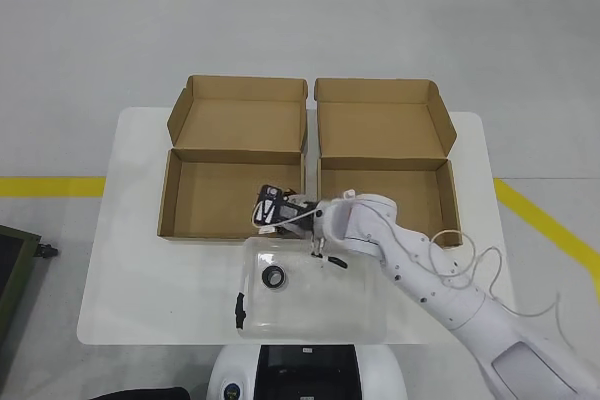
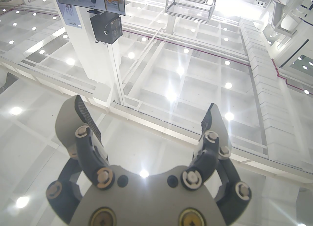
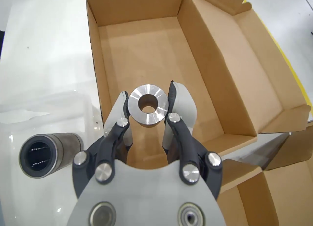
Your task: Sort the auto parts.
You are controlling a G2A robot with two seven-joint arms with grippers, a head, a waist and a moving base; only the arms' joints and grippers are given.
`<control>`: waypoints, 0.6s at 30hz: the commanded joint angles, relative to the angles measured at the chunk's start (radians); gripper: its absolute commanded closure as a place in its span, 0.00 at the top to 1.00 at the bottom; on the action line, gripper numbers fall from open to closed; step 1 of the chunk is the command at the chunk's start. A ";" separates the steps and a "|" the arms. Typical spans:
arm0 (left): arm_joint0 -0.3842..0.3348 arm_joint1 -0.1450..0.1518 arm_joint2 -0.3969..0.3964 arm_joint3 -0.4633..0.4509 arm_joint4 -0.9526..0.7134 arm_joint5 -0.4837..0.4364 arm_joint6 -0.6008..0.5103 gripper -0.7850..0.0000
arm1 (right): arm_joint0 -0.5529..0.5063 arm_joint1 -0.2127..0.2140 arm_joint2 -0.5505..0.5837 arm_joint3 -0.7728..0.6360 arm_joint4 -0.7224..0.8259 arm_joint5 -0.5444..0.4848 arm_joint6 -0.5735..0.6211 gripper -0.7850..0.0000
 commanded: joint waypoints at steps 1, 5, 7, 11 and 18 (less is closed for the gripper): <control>0.000 0.000 0.000 0.000 0.000 0.000 0.000 1.00 | 0.012 -0.007 -0.005 0.025 0.007 0.003 0.022 0.00; 0.000 0.000 0.000 0.000 0.000 0.000 0.000 1.00 | 0.040 -0.022 -0.010 0.069 0.024 0.011 0.057 0.00; 0.000 0.000 0.000 0.000 0.000 0.000 0.000 1.00 | 0.054 -0.029 -0.013 0.088 0.038 0.004 0.071 0.00; 0.000 0.000 0.000 0.000 0.000 0.000 0.000 1.00 | 0.086 -0.046 -0.024 0.130 0.052 -0.010 0.108 0.00; 0.000 0.000 0.000 0.000 0.000 0.000 0.000 1.00 | 0.099 -0.067 -0.043 0.176 0.069 -0.023 0.127 0.19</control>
